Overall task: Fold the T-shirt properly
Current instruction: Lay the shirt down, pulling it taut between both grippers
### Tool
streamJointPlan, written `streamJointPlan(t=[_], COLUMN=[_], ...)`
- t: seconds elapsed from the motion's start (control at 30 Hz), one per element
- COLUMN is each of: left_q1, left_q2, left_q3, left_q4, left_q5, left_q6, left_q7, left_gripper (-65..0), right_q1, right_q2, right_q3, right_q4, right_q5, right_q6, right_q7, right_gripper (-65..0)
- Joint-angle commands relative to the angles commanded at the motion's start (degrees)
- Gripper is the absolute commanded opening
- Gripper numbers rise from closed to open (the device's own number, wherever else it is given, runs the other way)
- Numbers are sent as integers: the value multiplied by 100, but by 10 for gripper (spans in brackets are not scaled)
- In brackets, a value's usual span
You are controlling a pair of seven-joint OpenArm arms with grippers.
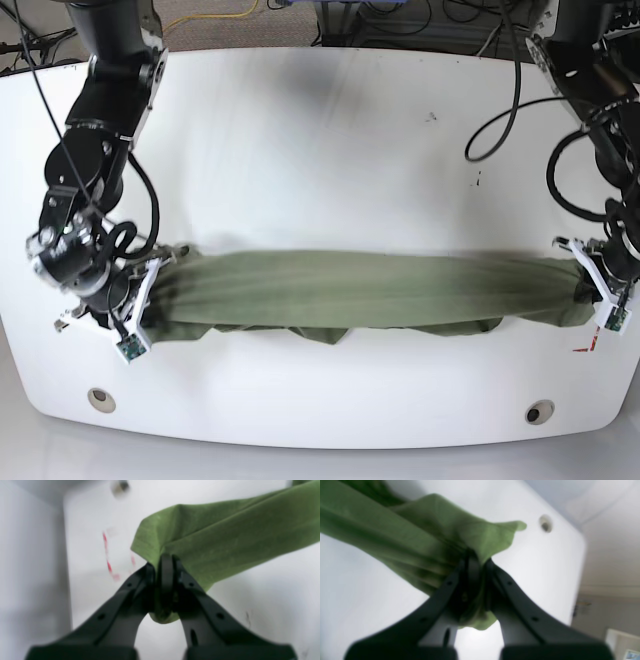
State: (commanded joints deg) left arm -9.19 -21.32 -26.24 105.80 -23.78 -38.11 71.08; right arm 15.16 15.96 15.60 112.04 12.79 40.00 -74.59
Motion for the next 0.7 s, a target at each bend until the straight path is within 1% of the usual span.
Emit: streamJointPlan(t=[0.03, 0.1, 0.13, 0.3, 0.47, 0.67, 0.7], left_q1=[132, 492, 686, 1424, 2110, 2462, 2523], left_q2=[0, 0, 9, 18, 26, 9, 9], left_q3=[-18, -167, -264, -589, -686, -668, -677], left_q4=[0, 0, 0, 0, 0, -44, -44], left_q5=[9, 9, 9, 44, 44, 53, 53], left_q6=[-18, -176, -189, -189, -189, -189, -189], left_q7=[-9, -35, -35, -35, -35, -35, -35], left_gripper=[-650, -650, -650, -650, -650, -650, -650], right_q1=[-132, -519, -703, -1363, -1978, -2312, -2382], right_q2=[-26, -105, -149, -308, -387, -448, -510], right_q3=[35, 123, 158, 378, 527, 527, 527], right_q4=[18, 53, 62, 70, 193, 220, 220], right_q5=[-9, -9, -9, -9, -9, -9, -9], right_q6=[0, 0, 0, 0, 0, 0, 0], right_q7=[0, 0, 0, 18, 220, 290, 290], right_gripper=[-650, -650, -650, -650, -650, -650, -650])
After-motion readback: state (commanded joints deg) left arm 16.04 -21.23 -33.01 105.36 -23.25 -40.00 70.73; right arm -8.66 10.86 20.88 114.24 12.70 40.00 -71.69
